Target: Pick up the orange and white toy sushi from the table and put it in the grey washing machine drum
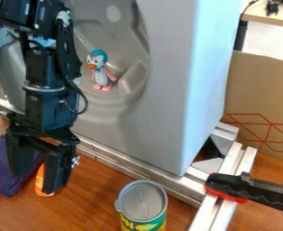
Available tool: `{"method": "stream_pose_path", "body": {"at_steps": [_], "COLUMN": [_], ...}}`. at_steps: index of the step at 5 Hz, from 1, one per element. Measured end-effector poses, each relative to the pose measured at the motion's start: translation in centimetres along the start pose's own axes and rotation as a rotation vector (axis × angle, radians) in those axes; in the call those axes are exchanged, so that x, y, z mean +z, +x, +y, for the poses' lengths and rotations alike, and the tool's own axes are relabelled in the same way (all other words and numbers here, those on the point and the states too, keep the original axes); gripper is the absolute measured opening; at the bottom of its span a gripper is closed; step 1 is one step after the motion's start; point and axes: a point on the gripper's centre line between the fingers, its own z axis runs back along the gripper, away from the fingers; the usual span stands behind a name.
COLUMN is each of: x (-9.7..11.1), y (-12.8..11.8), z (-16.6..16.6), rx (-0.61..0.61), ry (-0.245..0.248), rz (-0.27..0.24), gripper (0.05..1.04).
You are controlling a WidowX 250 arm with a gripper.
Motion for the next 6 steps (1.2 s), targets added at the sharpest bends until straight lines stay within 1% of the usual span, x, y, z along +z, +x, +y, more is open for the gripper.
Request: {"method": "stream_pose_path", "body": {"at_steps": [1,2,3,4,5,6], "x": [-0.3,-1.0,-2.5,-4.6,-6.5,-6.7], "y": [0.0,1.1,2.2,3.1,4.6,5.8], "z": [0.0,1.7,3.4,4.6,6.3,6.5], "rx": [0.002,0.062,0.176,0.239,0.286,0.298], "ry": [-0.002,0.040,0.079,0.087,0.036,0.010], "rz": [0.009,-0.085,-0.150,-0.081,-0.039,-0.059], "gripper": [1.000,1.000,1.000,1.000,1.000,1.000]}}
